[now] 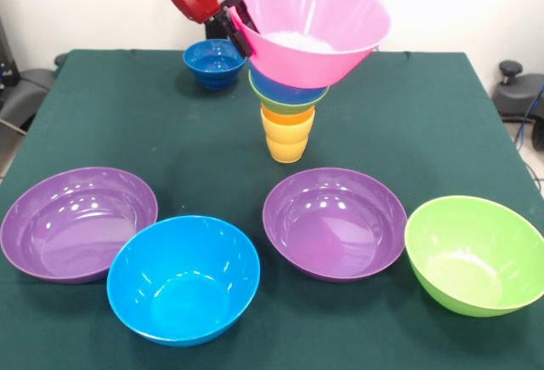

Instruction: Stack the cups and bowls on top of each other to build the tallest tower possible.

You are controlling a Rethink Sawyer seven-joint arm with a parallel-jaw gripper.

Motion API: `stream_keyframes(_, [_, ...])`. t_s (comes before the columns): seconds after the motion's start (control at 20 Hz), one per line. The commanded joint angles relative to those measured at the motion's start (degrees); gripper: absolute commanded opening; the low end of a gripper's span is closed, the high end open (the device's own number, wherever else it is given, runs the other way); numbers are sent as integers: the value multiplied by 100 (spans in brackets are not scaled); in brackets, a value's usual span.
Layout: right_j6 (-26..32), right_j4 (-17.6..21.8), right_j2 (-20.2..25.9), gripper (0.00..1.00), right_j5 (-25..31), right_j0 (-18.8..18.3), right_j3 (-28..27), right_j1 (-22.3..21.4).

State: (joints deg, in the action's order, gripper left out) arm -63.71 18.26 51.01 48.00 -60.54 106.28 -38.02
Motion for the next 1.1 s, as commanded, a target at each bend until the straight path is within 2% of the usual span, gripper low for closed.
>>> stream_keyframes(0.05, [272, 169, -110, 0, 701, 272, -104, -70])
stream_keyframes(0.25, [210, 2, -20, 0, 959, 276, -34, -384])
stream_keyframes(0.75, [69, -36, -2, 0, 947, 236, 260, -551])
stream_keyframes(1.1, [-57, -37, -18, 0, 735, 259, 485, -530])
